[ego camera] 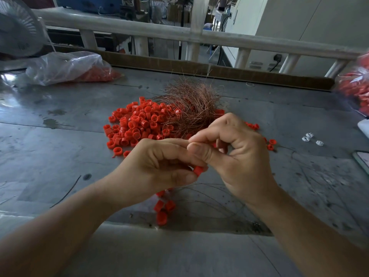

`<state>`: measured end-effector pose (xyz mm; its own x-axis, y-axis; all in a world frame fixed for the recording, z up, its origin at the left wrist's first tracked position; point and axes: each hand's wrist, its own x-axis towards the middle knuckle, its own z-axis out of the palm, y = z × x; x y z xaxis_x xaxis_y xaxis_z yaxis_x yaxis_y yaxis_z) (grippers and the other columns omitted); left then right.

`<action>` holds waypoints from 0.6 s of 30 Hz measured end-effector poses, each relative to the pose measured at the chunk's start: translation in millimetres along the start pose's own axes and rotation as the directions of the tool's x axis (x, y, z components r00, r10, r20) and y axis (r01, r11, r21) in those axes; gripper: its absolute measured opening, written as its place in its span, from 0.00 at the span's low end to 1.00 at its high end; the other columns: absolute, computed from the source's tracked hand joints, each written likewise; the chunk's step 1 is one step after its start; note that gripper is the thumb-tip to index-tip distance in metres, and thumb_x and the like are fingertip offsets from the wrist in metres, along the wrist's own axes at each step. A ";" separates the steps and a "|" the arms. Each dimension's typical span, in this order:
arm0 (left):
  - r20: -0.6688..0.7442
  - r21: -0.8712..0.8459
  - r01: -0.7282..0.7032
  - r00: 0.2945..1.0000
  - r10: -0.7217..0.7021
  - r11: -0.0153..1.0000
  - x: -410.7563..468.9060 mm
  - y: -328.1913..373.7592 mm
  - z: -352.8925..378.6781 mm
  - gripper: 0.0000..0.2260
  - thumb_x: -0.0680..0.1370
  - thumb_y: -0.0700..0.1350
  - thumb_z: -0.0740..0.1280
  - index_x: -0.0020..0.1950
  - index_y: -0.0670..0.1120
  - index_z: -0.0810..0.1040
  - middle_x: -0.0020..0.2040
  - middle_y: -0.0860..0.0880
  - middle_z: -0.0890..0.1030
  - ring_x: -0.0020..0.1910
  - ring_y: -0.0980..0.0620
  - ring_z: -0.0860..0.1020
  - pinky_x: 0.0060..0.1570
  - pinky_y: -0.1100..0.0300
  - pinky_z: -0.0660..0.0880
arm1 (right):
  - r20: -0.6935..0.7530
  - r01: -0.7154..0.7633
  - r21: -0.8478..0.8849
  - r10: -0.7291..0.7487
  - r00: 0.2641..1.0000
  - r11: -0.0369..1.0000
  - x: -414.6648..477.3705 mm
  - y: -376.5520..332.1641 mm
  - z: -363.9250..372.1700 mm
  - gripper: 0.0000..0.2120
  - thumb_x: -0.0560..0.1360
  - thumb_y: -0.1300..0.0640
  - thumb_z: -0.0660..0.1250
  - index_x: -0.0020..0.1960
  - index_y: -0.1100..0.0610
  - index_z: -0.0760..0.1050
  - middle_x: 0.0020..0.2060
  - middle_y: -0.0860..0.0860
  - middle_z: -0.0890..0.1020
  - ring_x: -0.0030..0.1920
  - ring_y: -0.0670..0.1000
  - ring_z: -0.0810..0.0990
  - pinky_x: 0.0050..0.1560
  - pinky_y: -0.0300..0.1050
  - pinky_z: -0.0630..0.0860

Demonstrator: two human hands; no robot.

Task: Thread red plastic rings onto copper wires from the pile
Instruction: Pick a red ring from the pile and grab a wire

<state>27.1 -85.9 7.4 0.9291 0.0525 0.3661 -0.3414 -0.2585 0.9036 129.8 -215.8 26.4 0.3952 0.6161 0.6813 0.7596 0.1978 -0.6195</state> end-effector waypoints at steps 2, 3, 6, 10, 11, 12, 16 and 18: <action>0.007 -0.052 -0.003 1.000 0.003 0.999 -0.3 0.4 -0.3 0.11 0.67 0.42 0.72 0.48 0.45 0.83 0.46 0.57 0.82 0.46 0.58 0.80 0.45 0.67 0.76 | 0.026 -0.049 0.065 0.048 0.999 0.997 0.1 -2.0 -0.5 0.05 0.67 0.55 0.71 0.40 0.46 0.78 0.33 0.48 0.75 0.35 0.43 0.72 0.36 0.30 0.68; 0.010 -0.071 -0.005 1.000 0.005 0.997 -0.4 0.5 -0.5 0.11 0.66 0.43 0.73 0.48 0.44 0.82 0.47 0.56 0.82 0.47 0.57 0.80 0.46 0.66 0.76 | 0.043 -0.077 0.099 0.073 0.996 0.992 0.2 -2.9 -0.9 0.05 0.66 0.54 0.71 0.39 0.44 0.77 0.34 0.48 0.75 0.36 0.43 0.73 0.36 0.31 0.69; 0.013 -0.101 -0.012 1.000 0.013 0.995 -1.1 0.2 -0.7 0.13 0.68 0.48 0.73 0.50 0.44 0.82 0.48 0.53 0.82 0.49 0.54 0.80 0.48 0.65 0.76 | 0.105 -0.189 0.249 0.168 0.980 0.950 1.6 -5.0 -0.9 0.05 0.66 0.55 0.71 0.36 0.44 0.79 0.35 0.45 0.76 0.37 0.43 0.76 0.35 0.33 0.71; -0.041 -0.181 -0.042 0.999 0.036 0.983 -0.1 0.6 -0.3 0.11 0.68 0.46 0.72 0.50 0.45 0.83 0.47 0.52 0.83 0.48 0.53 0.81 0.48 0.63 0.77 | 0.188 -0.306 0.361 0.253 0.949 0.881 1.0 -2.6 0.0 0.04 0.69 0.54 0.66 0.42 0.50 0.79 0.37 0.45 0.80 0.37 0.43 0.79 0.34 0.33 0.73; -0.071 -0.200 -0.060 0.996 0.047 0.978 0.6 0.8 -0.7 0.11 0.68 0.45 0.72 0.49 0.47 0.83 0.47 0.52 0.83 0.48 0.53 0.81 0.48 0.64 0.76 | 0.202 -0.326 0.351 0.269 0.942 0.878 0.8 -1.6 -0.4 0.05 0.70 0.53 0.66 0.44 0.50 0.78 0.36 0.44 0.80 0.36 0.43 0.78 0.34 0.33 0.73; -0.111 -0.215 -0.081 0.992 0.058 0.973 1.3 1.2 -1.9 0.10 0.68 0.45 0.73 0.48 0.48 0.84 0.48 0.52 0.83 0.49 0.53 0.81 0.48 0.64 0.76 | 0.210 -0.343 0.337 0.284 0.935 0.877 1.0 -1.5 -1.0 0.07 0.69 0.51 0.66 0.46 0.48 0.77 0.36 0.44 0.80 0.35 0.43 0.78 0.34 0.33 0.73; -0.241 -0.245 -0.093 0.970 0.033 0.965 2.0 1.9 -6.7 0.11 0.63 0.48 0.75 0.44 0.50 0.85 0.47 0.53 0.84 0.49 0.55 0.81 0.47 0.65 0.77 | 0.133 -0.211 0.080 0.200 0.971 0.974 2.8 0.1 -6.0 0.08 0.67 0.52 0.70 0.46 0.46 0.77 0.34 0.45 0.79 0.34 0.45 0.75 0.36 0.32 0.72; -0.231 -0.218 -0.065 0.973 0.013 0.974 2.7 2.0 -4.0 0.11 0.62 0.45 0.75 0.43 0.50 0.85 0.46 0.53 0.84 0.48 0.56 0.81 0.45 0.66 0.76 | 0.094 -0.158 -0.046 0.162 0.982 0.986 4.4 2.2 -8.6 0.05 0.69 0.55 0.69 0.43 0.46 0.77 0.36 0.45 0.80 0.34 0.44 0.75 0.36 0.30 0.70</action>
<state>28.4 -82.4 11.2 0.8665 0.2710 0.4191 -0.4234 -0.0454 0.9048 137.6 -219.3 31.3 0.4626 0.7092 0.5321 0.7106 0.0623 -0.7008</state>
